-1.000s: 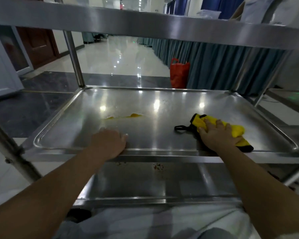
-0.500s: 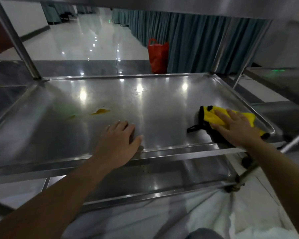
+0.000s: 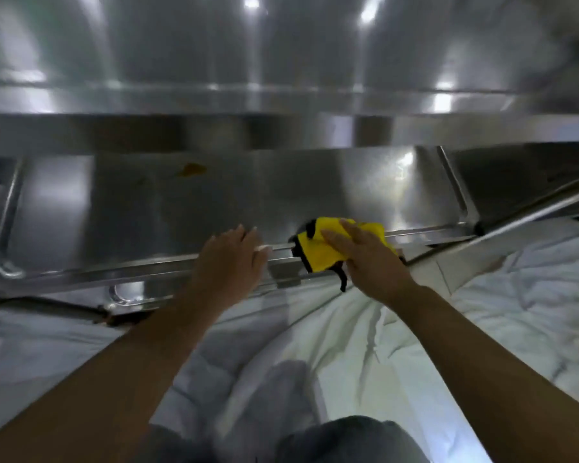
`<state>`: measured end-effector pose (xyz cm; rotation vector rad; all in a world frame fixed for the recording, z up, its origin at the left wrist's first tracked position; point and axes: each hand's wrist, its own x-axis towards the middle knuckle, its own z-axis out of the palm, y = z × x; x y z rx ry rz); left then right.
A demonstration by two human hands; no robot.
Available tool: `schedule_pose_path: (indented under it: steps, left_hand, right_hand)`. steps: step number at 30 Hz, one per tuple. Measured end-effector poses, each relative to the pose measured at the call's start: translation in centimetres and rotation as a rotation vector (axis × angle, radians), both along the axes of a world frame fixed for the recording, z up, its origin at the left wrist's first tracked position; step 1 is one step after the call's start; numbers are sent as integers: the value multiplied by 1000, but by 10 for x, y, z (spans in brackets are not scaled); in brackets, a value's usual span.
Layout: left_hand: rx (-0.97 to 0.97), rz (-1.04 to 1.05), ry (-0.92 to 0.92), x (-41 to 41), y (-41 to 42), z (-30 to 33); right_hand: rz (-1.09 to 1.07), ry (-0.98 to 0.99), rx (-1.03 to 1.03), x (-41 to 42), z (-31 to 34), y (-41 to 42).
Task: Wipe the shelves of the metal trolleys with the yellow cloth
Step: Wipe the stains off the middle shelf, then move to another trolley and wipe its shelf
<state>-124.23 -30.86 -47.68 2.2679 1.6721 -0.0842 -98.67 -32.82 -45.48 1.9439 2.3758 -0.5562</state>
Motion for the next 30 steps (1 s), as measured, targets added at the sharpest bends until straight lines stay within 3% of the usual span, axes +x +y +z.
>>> schedule_pose_path:
  steps: [2,7,10,17,24,30]
  left_hand:
    - [-86,-45,32,-12,-35,38]
    - [-185,-24,-225,-68,-117,179]
    - [-111,36,-301,-111,-145,270]
    - [193,145,-287,-238,-177,435]
    - [370,274,-258,-415,-210,507]
    - [265,458,-562,-506,-214,547]
  right_hand:
    - [22,108,-47,-9,35,-34]
    - [85,243,1,-47,162,-108]
    - [145,287,79,-80,242,-127]
    - [398,359,283,-207,395,-127]
    - [610,414,512,-395,479,-126]
    - [798,468,633,-530,508,-129]
